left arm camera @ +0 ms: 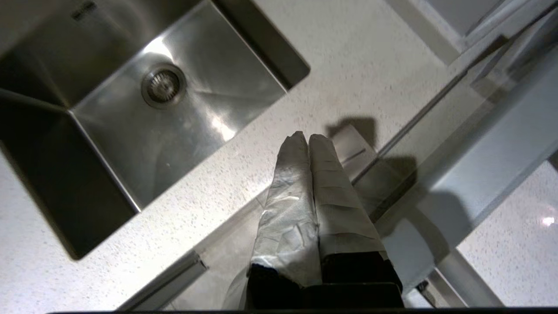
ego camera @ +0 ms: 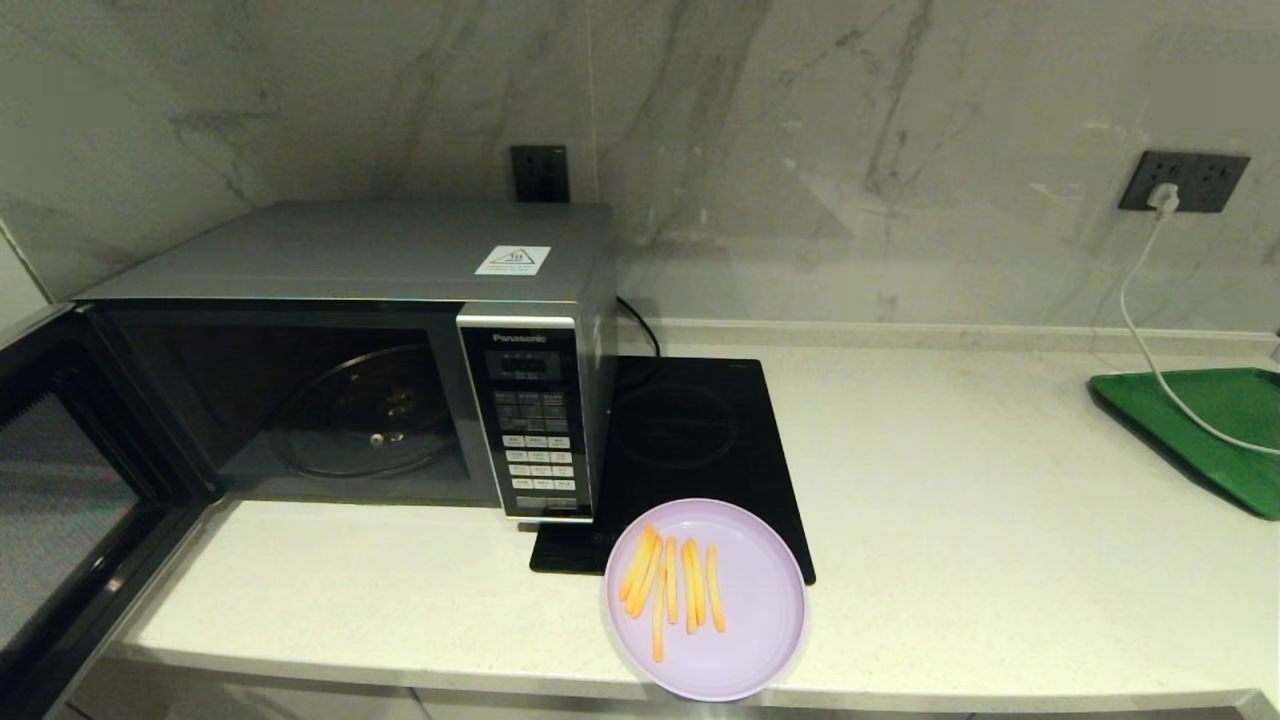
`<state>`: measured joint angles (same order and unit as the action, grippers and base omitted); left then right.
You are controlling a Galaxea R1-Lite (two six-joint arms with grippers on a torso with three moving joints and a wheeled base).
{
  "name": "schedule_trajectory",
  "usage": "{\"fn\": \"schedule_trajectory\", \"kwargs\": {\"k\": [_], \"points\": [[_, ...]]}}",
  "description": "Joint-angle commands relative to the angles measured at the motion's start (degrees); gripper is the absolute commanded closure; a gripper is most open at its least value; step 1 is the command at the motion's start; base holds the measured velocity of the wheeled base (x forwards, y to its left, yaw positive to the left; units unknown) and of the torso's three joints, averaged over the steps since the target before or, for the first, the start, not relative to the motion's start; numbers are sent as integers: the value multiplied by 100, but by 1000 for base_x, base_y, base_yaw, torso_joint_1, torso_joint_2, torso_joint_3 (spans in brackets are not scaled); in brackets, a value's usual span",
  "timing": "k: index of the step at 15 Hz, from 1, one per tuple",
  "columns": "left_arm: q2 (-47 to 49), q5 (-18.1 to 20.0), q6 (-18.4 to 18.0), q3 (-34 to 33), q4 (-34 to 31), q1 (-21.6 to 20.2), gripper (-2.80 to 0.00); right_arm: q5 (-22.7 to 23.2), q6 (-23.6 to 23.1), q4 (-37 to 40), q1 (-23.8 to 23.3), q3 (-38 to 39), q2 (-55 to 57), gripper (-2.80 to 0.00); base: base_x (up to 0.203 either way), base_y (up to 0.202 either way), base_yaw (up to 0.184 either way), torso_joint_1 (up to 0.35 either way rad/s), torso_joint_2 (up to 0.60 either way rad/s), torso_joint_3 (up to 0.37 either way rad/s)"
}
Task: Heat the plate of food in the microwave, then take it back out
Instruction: Close the microwave oven
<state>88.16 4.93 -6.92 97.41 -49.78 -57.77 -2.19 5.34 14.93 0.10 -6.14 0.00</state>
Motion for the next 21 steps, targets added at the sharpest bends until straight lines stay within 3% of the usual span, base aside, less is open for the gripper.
{"fn": "schedule_trajectory", "kwargs": {"k": [1, 7, 12, 17, 19, 21], "points": [[120, 43, -45, -289, -35, -86, 0, 0, 2, 10, -1, -1, 0, 0, 0, 0, 0, 0, 0, 0], [63, 315, -39, -913, -67, 9, 0, 0, 2, 10, 2, -1, 0, 0, 0, 0, 0, 0, 0, 0], [-519, 444, 41, -1419, -72, 616, 0, 0, 2, 10, -1, -1, 0, 0, 0, 0, 0, 0, 0, 0], [-1147, 400, 864, -1830, -171, 2064, 0, 0, 2, 10, -1, -1, 0, 0, 0, 0, 0, 0, 0, 0], [-1376, 276, 1276, -2027, -206, 2890, 0, 0, 2, 10, 8, -1, 0, 0, 0, 0, 0, 0, 0, 0], [-1486, -164, 1834, -2237, -215, 3924, 0, 0, 2, 10, 8, -1, 0, 0, 0, 0, 0, 0, 0, 0]]}}
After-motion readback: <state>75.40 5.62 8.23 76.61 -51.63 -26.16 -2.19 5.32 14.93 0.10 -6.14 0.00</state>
